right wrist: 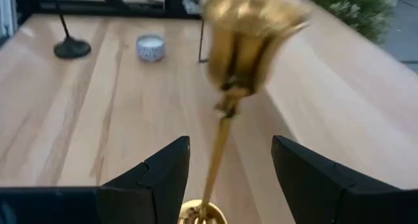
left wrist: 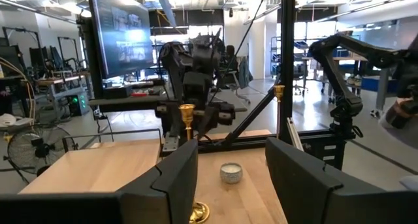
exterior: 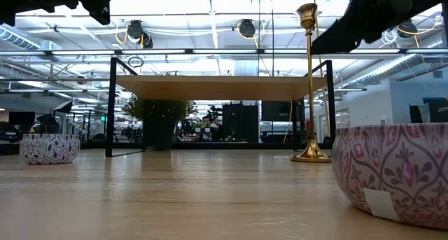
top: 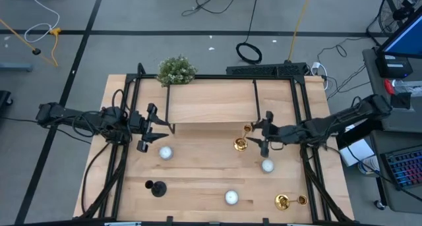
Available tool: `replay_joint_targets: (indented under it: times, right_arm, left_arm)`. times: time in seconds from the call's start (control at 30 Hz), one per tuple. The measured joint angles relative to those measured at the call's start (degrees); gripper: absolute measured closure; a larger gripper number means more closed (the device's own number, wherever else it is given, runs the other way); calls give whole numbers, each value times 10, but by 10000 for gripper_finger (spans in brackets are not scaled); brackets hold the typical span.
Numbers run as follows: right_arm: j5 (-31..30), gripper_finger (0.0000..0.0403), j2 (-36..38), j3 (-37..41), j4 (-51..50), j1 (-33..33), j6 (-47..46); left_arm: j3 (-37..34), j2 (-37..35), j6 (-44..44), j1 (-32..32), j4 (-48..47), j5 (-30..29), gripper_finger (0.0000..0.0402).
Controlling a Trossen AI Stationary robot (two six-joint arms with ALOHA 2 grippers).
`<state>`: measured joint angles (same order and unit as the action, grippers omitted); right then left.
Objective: Pick & Place candle stick holders
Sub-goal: Put the top gold candle holder on the shelf
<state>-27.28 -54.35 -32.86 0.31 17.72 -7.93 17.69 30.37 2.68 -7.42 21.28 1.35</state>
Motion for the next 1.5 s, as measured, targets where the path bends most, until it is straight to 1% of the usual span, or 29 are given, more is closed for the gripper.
replay_joint_targets:
  times: [0.3,0.4,0.47,0.53,0.7,0.73,0.77,0.9,1.07,1.17,1.27,1.37,1.43,1.5]
  right_arm:
    - [1,192,-76,0,88,0,-4]
    - [3,208,-84,0,88,0,-4]
    - [3,232,-85,0,86,0,-4]
    - [3,264,-85,0,86,0,-9]
    - [2,366,-79,0,86,0,-11]
    - [3,382,-78,0,85,0,-11]
    - [3,389,-76,0,86,0,-10]
    - [10,381,-72,0,110,0,-11]
    - [71,391,-40,0,206,0,-5]
    - [81,390,-13,-3,253,0,-1]
    - [94,389,10,-29,239,-1,33]
    - [95,390,14,-73,224,-1,74]
    - [95,390,13,-112,191,-7,116]
    - [86,390,6,-160,130,-21,148]
  left_arm:
    - [0,0,0,0,0,0,218]
    - [0,0,0,0,-1,0,218]
    - [0,0,0,0,-2,0,218]
    - [0,0,0,0,-3,0,218]
    - [0,0,0,0,-7,0,218]
    - [0,0,0,0,-8,0,218]
    - [0,0,0,0,-10,0,218]
    - [0,0,-2,0,-19,0,218]
    - [0,0,-2,0,-22,0,218]
    - [0,0,-2,0,-19,0,218]
    - [0,0,-2,0,-17,0,218]
    - [0,0,-2,0,-13,0,218]
    - [0,0,-2,0,-6,0,218]
    - [0,0,-2,0,2,0,218]
